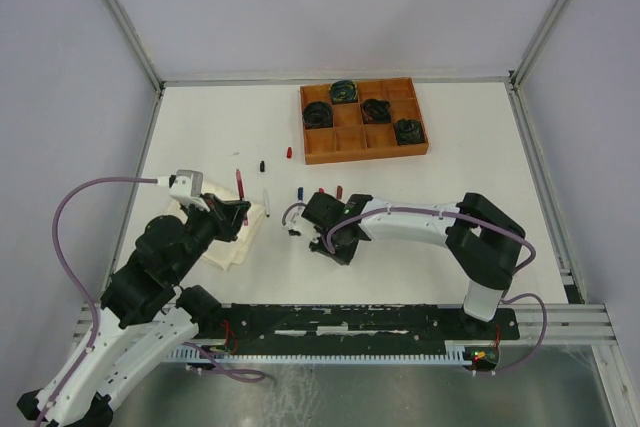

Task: Insert the pens into the pen caps
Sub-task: Place the pen cap at the center of the board.

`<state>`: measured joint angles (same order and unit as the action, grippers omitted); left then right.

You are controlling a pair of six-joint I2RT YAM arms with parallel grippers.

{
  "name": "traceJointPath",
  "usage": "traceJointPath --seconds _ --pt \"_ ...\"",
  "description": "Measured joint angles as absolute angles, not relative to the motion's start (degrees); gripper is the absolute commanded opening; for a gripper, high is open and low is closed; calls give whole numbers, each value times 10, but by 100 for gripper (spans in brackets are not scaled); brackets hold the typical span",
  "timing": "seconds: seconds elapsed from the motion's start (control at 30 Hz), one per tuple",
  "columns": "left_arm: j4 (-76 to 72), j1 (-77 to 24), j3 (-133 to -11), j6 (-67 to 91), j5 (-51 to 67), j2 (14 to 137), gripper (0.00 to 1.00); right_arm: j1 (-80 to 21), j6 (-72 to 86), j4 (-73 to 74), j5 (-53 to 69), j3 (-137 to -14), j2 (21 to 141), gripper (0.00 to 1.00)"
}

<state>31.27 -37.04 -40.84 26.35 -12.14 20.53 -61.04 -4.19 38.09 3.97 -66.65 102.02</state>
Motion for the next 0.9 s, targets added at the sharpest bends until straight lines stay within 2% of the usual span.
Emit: traceJointPath --seconds 0.23,0.5,0.73,0.9 --pt "313 -370 -408 263 -125 209 4 -611 -41 381 46 -666 1022 42" --pt "313 -370 -408 263 -126 210 4 -611 13 345 44 -640 963 48" --pt "313 -370 -408 263 -126 213 4 -615 202 239 5 -563 869 53" --pt "313 -370 -408 263 -126 218 4 -638 366 177 -52 -493 852 57"
